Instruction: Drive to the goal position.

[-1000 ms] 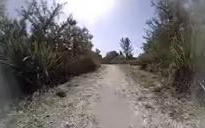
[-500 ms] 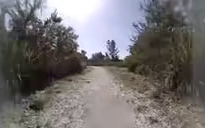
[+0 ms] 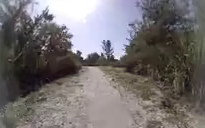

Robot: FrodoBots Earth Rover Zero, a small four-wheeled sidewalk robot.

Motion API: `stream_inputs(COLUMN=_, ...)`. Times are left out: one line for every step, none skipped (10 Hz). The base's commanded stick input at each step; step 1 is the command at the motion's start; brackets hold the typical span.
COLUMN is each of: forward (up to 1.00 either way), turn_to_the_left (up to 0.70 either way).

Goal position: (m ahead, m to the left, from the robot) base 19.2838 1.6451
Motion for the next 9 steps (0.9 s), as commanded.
stream_inputs(forward=0.70, turn_to_the_left=0.00)
stream_inputs(forward=0.70, turn_to_the_left=0.00)
stream_inputs(forward=0.70, turn_to_the_left=0.00)
stream_inputs(forward=0.70, turn_to_the_left=0.00)
stream_inputs(forward=0.70, turn_to_the_left=0.00)
stream_inputs(forward=0.70, turn_to_the_left=0.00)
stream_inputs(forward=0.70, turn_to_the_left=0.00)
stream_inputs(forward=0.70, turn_to_the_left=0.00)
stream_inputs(forward=0.70, turn_to_the_left=0.00)
